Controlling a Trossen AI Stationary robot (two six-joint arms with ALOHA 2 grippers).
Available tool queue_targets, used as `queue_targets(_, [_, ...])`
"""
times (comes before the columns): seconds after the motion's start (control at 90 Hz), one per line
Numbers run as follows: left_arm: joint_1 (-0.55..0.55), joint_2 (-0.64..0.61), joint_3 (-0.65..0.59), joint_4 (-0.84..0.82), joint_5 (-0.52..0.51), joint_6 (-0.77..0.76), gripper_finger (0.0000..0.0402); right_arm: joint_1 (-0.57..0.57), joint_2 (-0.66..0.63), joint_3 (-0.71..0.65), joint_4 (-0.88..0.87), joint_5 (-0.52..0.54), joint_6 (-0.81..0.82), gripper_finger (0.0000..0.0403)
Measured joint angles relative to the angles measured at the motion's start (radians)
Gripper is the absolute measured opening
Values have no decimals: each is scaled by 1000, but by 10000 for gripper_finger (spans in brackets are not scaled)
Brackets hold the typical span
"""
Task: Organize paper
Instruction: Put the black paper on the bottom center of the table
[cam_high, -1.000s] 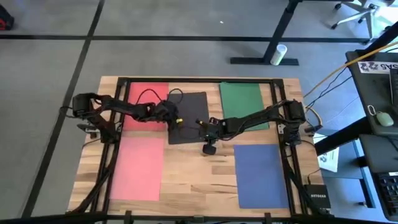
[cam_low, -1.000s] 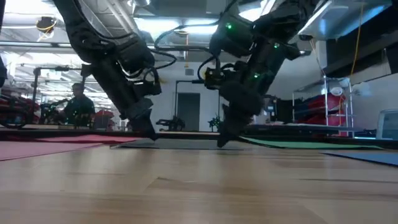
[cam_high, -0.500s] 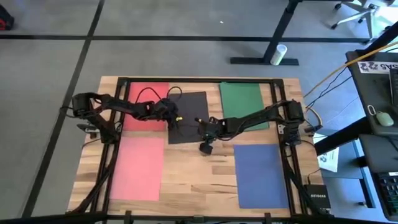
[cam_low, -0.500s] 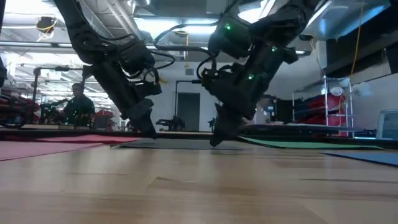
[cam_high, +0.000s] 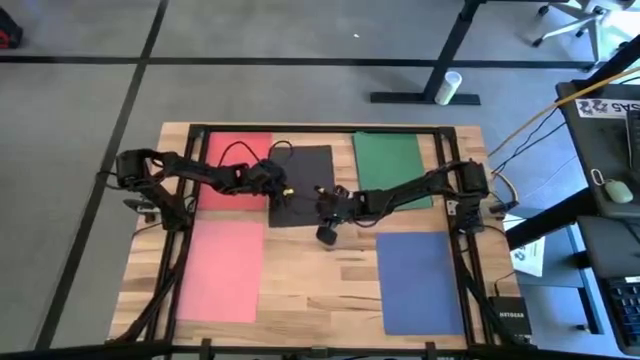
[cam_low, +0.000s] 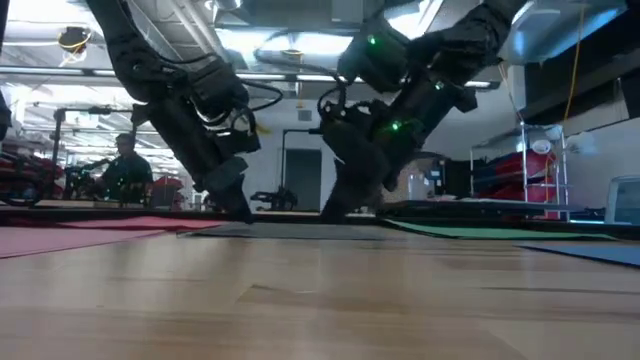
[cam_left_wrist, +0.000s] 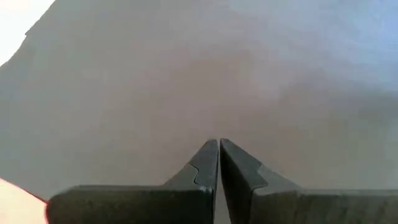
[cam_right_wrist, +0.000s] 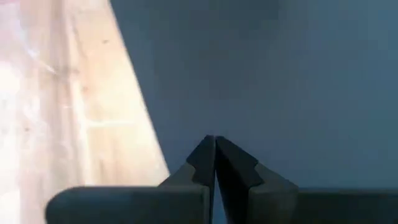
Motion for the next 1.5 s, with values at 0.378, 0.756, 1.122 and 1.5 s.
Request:
queue_targets(0.378, [-20,65,3,49,-4,-19,0,-57,0,11,-3,82,-98,0])
queue_targets(0.756, [-56,66,9,51,-3,19,0,-204,0,11,-1,90,-218,0])
queue_targets(1.122, [-124,49,35,41,6,38,0,-217,0,3,-38,30,-220,0])
queue_targets(1.5, [-167,-13,54,55,3,53,0,-210,-28,1,-69,34,-220,0])
